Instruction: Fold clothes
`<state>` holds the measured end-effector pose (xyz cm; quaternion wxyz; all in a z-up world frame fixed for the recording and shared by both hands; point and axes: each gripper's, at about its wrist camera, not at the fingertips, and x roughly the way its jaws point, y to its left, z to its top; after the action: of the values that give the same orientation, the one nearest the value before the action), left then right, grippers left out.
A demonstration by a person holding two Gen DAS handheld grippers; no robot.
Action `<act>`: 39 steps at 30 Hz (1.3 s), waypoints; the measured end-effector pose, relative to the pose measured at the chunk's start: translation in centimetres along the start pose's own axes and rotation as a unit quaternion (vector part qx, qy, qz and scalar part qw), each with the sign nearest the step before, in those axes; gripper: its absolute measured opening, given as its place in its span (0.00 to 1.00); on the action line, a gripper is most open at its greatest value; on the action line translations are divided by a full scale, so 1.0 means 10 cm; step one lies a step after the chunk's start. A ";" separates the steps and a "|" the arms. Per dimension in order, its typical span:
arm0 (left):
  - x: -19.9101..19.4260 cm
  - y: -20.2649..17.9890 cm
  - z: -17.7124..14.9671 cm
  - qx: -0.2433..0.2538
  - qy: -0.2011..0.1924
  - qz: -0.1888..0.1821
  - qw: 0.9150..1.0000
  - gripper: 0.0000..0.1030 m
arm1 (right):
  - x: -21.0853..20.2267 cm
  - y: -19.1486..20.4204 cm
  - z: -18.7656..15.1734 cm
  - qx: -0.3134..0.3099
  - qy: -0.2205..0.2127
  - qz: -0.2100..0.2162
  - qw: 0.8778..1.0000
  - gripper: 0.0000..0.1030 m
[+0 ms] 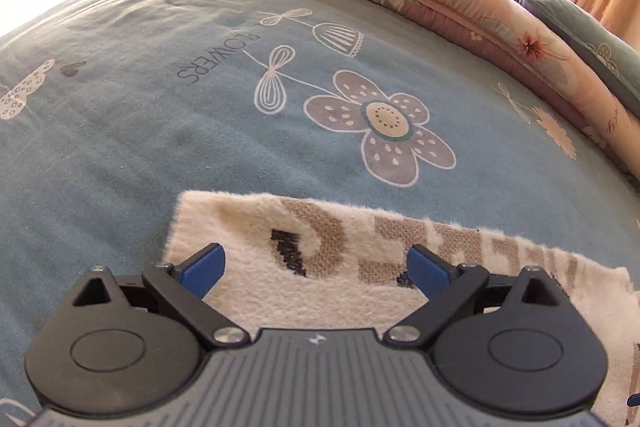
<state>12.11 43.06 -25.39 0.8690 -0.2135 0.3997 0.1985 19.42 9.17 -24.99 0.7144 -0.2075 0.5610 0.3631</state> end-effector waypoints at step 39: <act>-0.21 -2.38 -1.45 0.444 0.005 -0.139 0.885 0.96 | -0.10 0.04 -0.26 0.036 -0.026 -0.014 0.999 1.00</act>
<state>14.29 15.22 -27.21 0.8896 0.1398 0.4169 -0.1236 17.32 7.28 -24.77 0.7406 -0.1799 0.5523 0.3377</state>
